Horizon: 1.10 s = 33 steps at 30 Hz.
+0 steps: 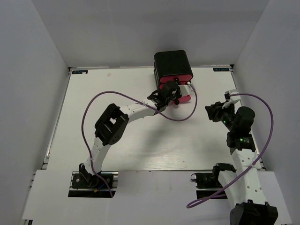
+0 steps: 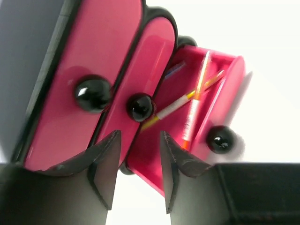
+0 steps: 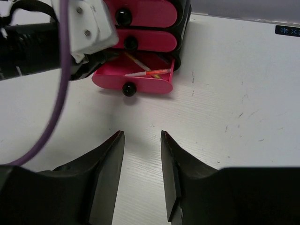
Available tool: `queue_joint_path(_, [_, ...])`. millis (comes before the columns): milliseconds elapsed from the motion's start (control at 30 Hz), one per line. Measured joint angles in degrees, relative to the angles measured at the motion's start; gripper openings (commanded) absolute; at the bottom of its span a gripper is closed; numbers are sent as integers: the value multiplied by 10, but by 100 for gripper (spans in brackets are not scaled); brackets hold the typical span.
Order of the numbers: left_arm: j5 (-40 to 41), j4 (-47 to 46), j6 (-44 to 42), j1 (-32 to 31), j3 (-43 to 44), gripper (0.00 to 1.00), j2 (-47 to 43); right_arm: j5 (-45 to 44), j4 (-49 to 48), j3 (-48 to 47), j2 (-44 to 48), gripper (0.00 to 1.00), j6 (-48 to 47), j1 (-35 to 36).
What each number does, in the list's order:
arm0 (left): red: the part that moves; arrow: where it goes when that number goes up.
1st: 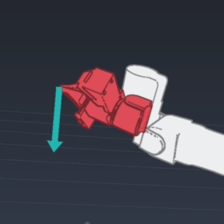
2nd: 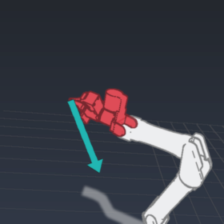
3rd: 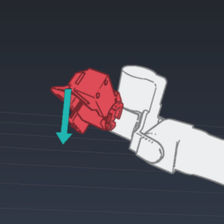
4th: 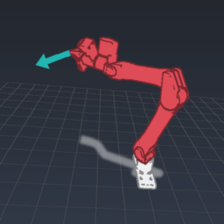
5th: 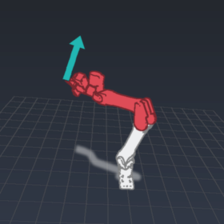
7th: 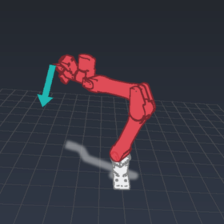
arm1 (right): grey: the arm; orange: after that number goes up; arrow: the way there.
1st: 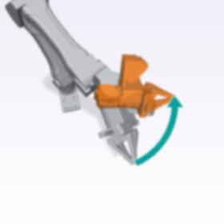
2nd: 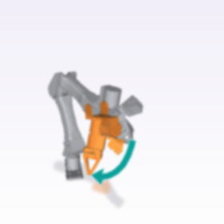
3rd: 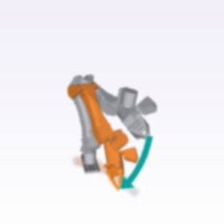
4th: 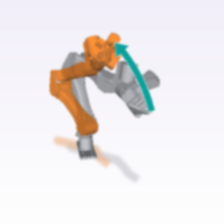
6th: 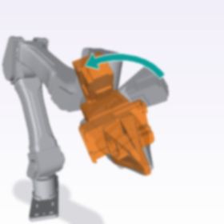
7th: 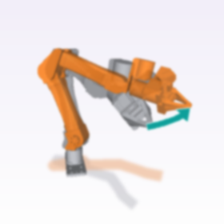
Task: Sort the stationery into containers
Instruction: Place the pen in the storage box, then close the drawer in the storage box.
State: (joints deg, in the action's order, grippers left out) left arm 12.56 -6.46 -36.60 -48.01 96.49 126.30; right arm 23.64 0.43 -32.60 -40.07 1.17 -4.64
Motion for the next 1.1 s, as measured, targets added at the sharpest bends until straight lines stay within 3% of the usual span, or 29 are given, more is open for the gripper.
queue_joint_path(100, [-5,9,57,-5,-39,15,-61,23,-6,8,-2,8,-12,-2])
queue_joint_path(200, [-19,28,160,-6,-93,11,-160,67,-10,19,-13,8,-33,-1])
queue_joint_path(233, [-22,41,196,-4,-116,13,-206,80,-10,22,-21,13,-40,-1])
queue_joint_path(267, [-23,52,229,-2,-134,18,-247,91,-10,24,-31,16,-47,1])
queue_joint_path(300, [-24,63,277,0,-163,39,-306,99,-9,24,-45,23,-54,3])
queue_joint_path(400, [-24,102,357,6,-212,61,-412,114,-8,24,-98,31,-73,9])
queue_joint_path(433, [-24,119,383,7,-233,75,-450,117,-4,22,-115,33,-77,12])
queue_joint_path(500, [-23,167,429,8,-279,85,-525,123,-1,15,-150,31,-85,20])
queue_joint_path(567, [-23,213,468,8,-337,95,-608,124,-1,0,-182,21,-91,32])
queue_joint_path(700, [-20,305,511,8,-444,97,-782,121,0,-68,-276,18,-89,71])
queue_joint_path(867, [-10,380,533,8,-529,97,-963,120,-6,-135,-393,40,-53,108])
queue_joint_path(967, [-5,402,545,8,-561,98,-1039,124,-6,-176,-467,40,-23,116])
queue_joint_path(1100, [5,411,553,8,-569,99,-1094,127,-10,-213,-544,49,24,119])
